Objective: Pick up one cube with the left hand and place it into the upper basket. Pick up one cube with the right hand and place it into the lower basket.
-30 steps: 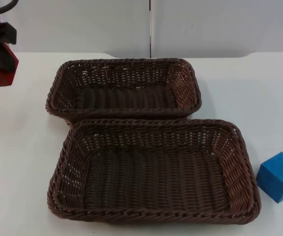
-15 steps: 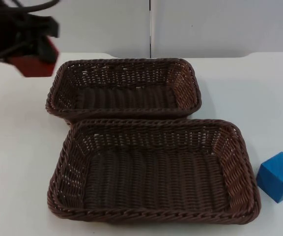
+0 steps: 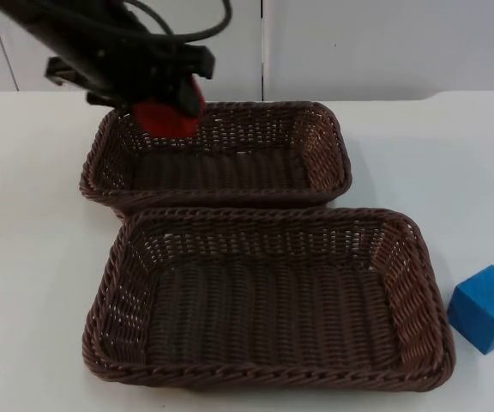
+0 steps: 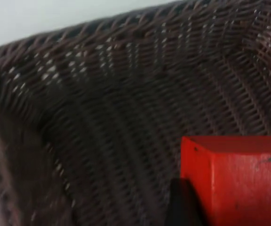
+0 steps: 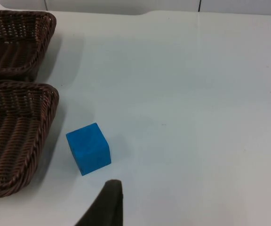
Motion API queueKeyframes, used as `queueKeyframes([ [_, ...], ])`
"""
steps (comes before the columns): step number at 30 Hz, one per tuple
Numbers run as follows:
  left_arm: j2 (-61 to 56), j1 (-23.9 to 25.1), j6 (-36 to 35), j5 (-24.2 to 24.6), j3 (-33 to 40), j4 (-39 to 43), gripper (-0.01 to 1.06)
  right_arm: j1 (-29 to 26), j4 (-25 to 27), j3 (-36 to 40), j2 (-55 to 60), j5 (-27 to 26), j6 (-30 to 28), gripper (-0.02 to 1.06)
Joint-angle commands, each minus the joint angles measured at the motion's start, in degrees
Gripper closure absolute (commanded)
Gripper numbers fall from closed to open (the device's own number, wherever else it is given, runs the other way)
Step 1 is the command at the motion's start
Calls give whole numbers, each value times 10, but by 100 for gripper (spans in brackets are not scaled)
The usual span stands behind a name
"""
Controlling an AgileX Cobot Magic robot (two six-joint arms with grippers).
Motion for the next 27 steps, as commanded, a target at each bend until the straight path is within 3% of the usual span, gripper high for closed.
queueKeyframes([
  [1, 12, -8, 1, -1, -19, -10, 105, -3, 0, 0, -2, -4, 0, -1],
  [11, 91, -35, 1, -1, -93, -19, 105, -3, 0, 0, -2, -4, 0, -1],
  [27, 130, -38, 7, -30, -103, -8, 105, -3, 0, 0, -2, -4, 0, -1],
])
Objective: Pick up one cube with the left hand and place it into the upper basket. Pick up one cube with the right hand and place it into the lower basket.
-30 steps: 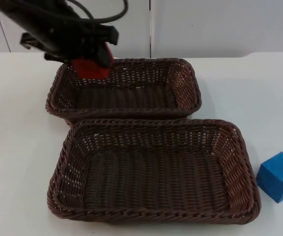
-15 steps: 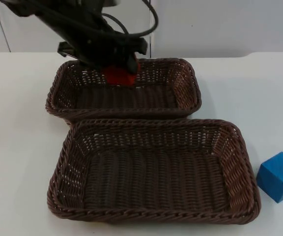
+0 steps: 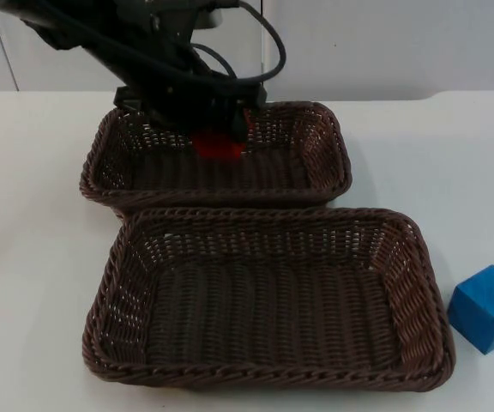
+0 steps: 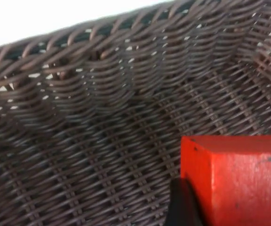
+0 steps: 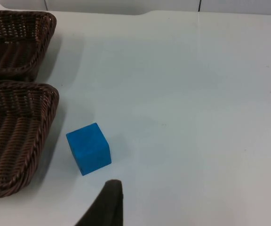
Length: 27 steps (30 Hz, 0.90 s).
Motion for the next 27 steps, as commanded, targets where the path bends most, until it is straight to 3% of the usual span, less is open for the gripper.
queueKeyframes([
  [1, 9, -2, 4, -16, -5, 3, 105, -3, 0, 0, -2, -4, 0, -1],
  [15, 48, -2, 4, -39, -5, -6, 102, -3, 0, 0, -2, -4, 0, -1],
  [18, 48, -2, 4, -39, -5, -13, 80, -3, 0, 0, -2, -4, 0, -1],
  [20, 48, -2, 4, -38, -5, -14, 76, -3, 0, 0, -2, -4, 0, -1],
  [24, 47, -2, 4, -38, -5, -45, 37, -3, 0, 0, -2, -4, 0, -1],
  [27, 41, -2, 4, -27, -5, -47, 23, -3, 0, 0, -2, -4, 0, -1],
])
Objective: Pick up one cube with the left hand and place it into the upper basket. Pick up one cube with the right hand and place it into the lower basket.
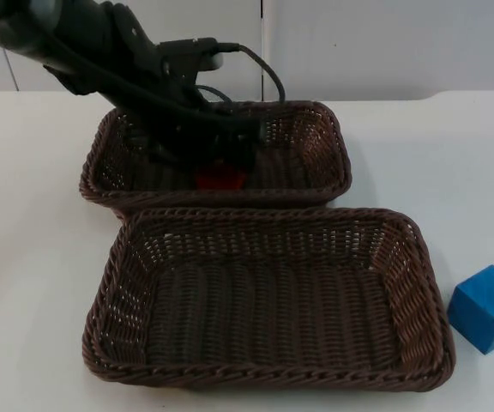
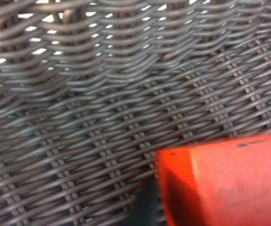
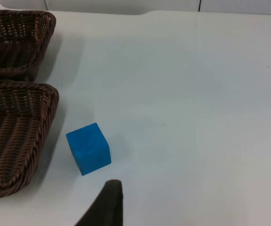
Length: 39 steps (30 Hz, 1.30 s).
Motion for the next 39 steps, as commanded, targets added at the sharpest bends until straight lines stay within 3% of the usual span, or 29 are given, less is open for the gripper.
queueKeyframes([
  [1, -13, -2, 1, 5, -3, -12, 18, -3, 0, 0, -2, -4, 0, -1],
  [5, -31, 0, 1, 19, -3, -12, 13, -3, 0, 0, -2, -4, 0, -1],
  [26, -291, 0, -2, 119, -2, 77, 13, -3, 0, 0, -2, -4, 0, -1],
  [30, -324, 0, -32, 149, -2, 115, 13, -3, 0, 0, -2, -4, 0, -1],
  [39, -373, 0, -61, 150, 43, 145, 13, -3, 0, 0, -2, -4, 0, -1],
])
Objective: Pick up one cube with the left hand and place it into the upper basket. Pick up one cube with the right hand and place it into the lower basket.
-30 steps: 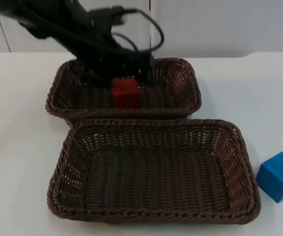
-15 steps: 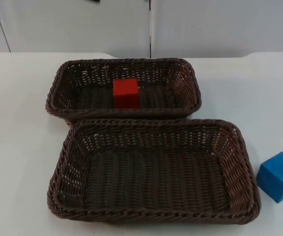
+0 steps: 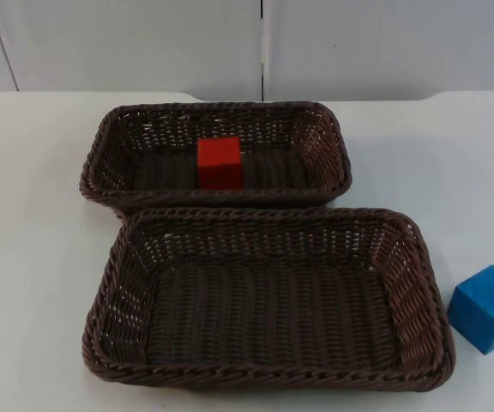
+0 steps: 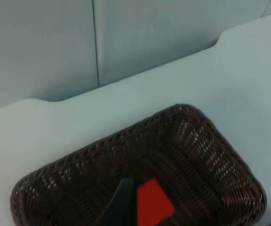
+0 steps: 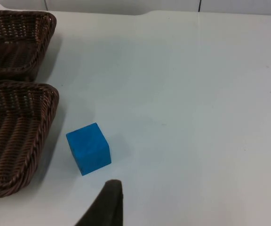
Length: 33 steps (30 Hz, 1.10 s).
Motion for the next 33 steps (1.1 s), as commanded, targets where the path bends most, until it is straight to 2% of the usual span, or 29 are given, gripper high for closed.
queueKeyframes([
  [1, -16, 0, -7, -3, 14, 9, 13, -3, 0, 0, -2, -4, 0, -1],
  [9, -77, 0, -17, -23, 92, 29, 13, -3, 0, 0, -2, -4, 0, -1],
  [12, -108, 0, -21, -45, 140, 30, 13, -3, 0, 0, -2, -4, 1, -1],
  [23, -191, 0, -22, -65, 245, 28, 13, -3, 0, 0, -2, -4, 1, -1],
  [33, -315, 0, -42, -83, 347, 27, 13, -3, 6, 0, -2, -4, 2, -1],
])
